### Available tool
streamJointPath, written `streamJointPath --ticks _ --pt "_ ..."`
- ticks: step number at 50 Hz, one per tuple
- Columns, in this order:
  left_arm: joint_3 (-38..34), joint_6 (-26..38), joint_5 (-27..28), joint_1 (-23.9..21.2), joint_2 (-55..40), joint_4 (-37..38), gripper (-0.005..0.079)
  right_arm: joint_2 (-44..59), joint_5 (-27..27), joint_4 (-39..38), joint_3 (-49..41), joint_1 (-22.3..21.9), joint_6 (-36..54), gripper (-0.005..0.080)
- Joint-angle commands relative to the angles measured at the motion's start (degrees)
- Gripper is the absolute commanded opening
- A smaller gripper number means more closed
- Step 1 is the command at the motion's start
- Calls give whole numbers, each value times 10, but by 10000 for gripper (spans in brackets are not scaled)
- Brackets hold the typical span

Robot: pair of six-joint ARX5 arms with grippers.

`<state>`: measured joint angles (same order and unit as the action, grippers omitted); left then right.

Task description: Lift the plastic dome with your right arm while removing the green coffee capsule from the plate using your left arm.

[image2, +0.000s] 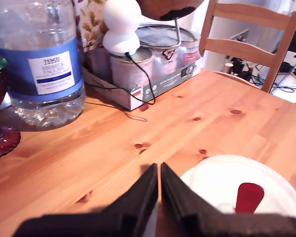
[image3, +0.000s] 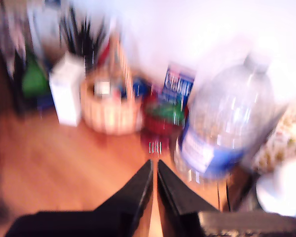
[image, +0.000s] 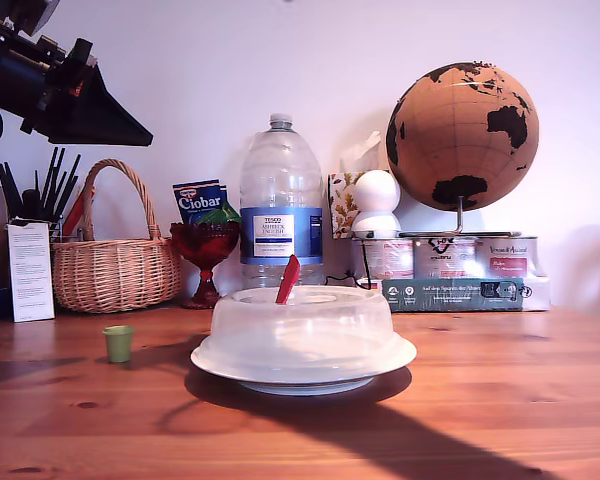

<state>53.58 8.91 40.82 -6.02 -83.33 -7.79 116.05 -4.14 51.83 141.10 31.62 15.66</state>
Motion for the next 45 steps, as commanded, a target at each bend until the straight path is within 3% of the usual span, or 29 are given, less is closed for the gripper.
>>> streamJointPath --ticks 1,5,15,45 --pt "0 7 -1 -6 9 -9 -19 -5 -32 15 3 -13 12 -11" --pt "0 18 -4 -14 9 -13 -19 0 -75 32 3 -36 12 -11" --pt "0 31 -16 -21 9 -25 -19 2 -114 38 -21 -74 -12 -11" --pt "0 33 10 -20 8 -21 -19 -1 -175 -35 -153 -54 -24 -12"
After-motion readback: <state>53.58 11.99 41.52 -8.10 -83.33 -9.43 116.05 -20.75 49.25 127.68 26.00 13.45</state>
